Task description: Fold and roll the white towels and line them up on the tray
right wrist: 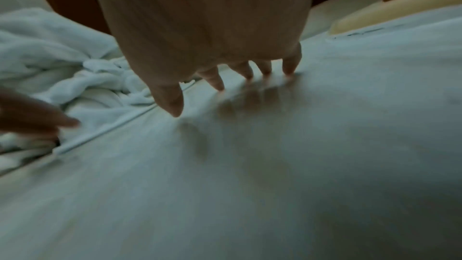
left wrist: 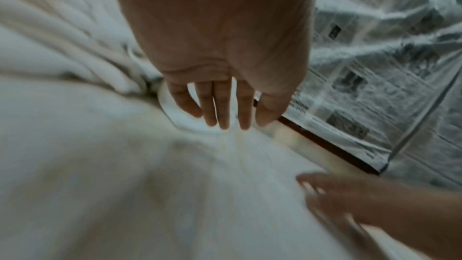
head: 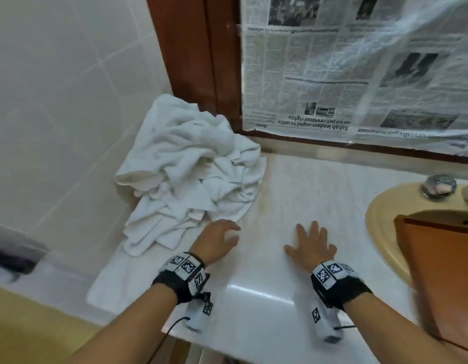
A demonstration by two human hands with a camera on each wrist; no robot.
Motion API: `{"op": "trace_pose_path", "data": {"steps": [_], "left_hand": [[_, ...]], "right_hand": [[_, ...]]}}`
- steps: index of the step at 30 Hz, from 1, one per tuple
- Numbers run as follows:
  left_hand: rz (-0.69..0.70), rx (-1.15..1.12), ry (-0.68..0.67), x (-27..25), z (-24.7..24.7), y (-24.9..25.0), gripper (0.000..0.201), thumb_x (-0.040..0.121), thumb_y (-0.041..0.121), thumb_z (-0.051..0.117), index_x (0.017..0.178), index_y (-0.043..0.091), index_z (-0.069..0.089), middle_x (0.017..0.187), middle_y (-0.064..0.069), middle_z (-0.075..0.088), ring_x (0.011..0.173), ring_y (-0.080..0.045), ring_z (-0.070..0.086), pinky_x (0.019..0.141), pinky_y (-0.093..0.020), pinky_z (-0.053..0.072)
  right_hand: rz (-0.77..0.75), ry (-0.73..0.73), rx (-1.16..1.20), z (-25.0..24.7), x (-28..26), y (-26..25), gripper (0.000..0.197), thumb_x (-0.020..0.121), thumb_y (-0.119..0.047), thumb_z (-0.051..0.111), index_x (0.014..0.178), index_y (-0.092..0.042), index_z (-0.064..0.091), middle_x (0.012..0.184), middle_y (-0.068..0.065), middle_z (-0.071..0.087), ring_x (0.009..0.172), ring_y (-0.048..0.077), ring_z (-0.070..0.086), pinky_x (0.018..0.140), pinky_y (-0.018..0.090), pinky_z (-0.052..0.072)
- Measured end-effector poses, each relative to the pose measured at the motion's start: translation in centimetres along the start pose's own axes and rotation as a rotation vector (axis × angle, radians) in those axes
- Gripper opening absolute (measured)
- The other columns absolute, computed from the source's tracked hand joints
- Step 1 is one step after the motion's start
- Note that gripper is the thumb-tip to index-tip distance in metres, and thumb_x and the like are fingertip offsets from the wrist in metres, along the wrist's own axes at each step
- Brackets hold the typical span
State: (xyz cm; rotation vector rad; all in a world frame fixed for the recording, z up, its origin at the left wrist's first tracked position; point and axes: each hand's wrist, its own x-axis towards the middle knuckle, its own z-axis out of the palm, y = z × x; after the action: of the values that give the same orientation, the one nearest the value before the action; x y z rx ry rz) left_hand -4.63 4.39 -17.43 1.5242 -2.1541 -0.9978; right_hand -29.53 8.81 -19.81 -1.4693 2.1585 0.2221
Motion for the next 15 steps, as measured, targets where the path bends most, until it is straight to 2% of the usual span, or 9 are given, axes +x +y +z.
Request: {"op": "trace_pose_path", "data": {"steps": [2,5,6,8,10,12,15], "left_hand": [[0.059,0.039,0.183,0.8,-4.5,-0.8,0.026,0.088,0.020,0.063,0.113,0.014,0.068,0.125,-0.007,0.058,0.115,-0.026,0.053,0.100,-0.031,0.037],[0.143,0.172,0.432,2.5,-10.5,-1.1,0.033,0.079,0.024,0.059,0.108,0.012,0.068,0.124,-0.013,0.054,0.114,-0.032,0.050,0.099,-0.040,0.039],[0.133,0.230,0.539,3.0,-12.4,-1.1,0.032,0.078,0.022,0.062,0.108,0.012,0.068,0.125,-0.013,0.052,0.115,-0.034,0.048,0.098,-0.045,0.040],[0.021,0.351,0.716,3.8,-15.4,-1.7,0.039,0.075,0.015,0.067,0.114,0.014,0.064,0.132,-0.012,0.046,0.122,-0.036,0.040,0.098,-0.051,0.037],[-0.125,0.426,0.719,4.2,-17.2,-2.7,0.055,0.073,0.018,0.070,0.126,0.016,0.057,0.142,-0.011,0.039,0.130,-0.036,0.032,0.102,-0.053,0.030],[-0.229,0.449,0.633,4.3,-18.0,-3.8,0.069,0.073,0.025,0.072,0.137,0.020,0.047,0.145,-0.010,0.035,0.134,-0.035,0.030,0.106,-0.052,0.026],[-0.194,0.418,0.586,3.8,-18.2,-5.6,0.072,0.074,0.025,0.074,0.139,0.017,0.044,0.133,-0.016,0.047,0.123,-0.037,0.042,0.101,-0.049,0.034]], "right_hand": [[0.052,0.021,-0.028,0.8,0.0,-0.9,0.075,0.095,-0.061,0.032,0.153,-0.030,-0.005,0.159,0.008,-0.022,0.146,0.033,-0.015,0.115,0.055,0.009],[0.070,0.053,-0.075,1.7,-0.2,-1.2,0.074,0.095,-0.063,0.022,0.152,-0.030,-0.012,0.158,0.009,-0.026,0.146,0.033,-0.017,0.116,0.055,0.006],[0.067,0.064,-0.091,1.9,-0.2,-1.1,0.074,0.095,-0.064,0.020,0.152,-0.029,-0.013,0.157,0.009,-0.026,0.146,0.033,-0.017,0.116,0.056,0.007],[0.062,0.061,-0.101,2.0,-0.2,-0.9,0.075,0.095,-0.064,0.018,0.152,-0.029,-0.014,0.157,0.010,-0.027,0.146,0.033,-0.018,0.116,0.057,0.006],[0.071,0.042,-0.097,1.9,-0.1,-0.9,0.074,0.095,-0.064,0.019,0.152,-0.030,-0.014,0.157,0.009,-0.028,0.146,0.033,-0.019,0.116,0.057,0.005],[0.090,0.046,-0.093,1.9,0.0,-1.2,0.074,0.095,-0.064,0.019,0.152,-0.030,-0.012,0.157,0.008,-0.027,0.146,0.032,-0.018,0.116,0.057,0.006],[0.105,0.083,-0.098,2.2,0.0,-1.6,0.072,0.095,-0.062,0.019,0.153,-0.030,-0.010,0.158,0.007,-0.024,0.146,0.032,-0.016,0.116,0.057,0.007]]}}
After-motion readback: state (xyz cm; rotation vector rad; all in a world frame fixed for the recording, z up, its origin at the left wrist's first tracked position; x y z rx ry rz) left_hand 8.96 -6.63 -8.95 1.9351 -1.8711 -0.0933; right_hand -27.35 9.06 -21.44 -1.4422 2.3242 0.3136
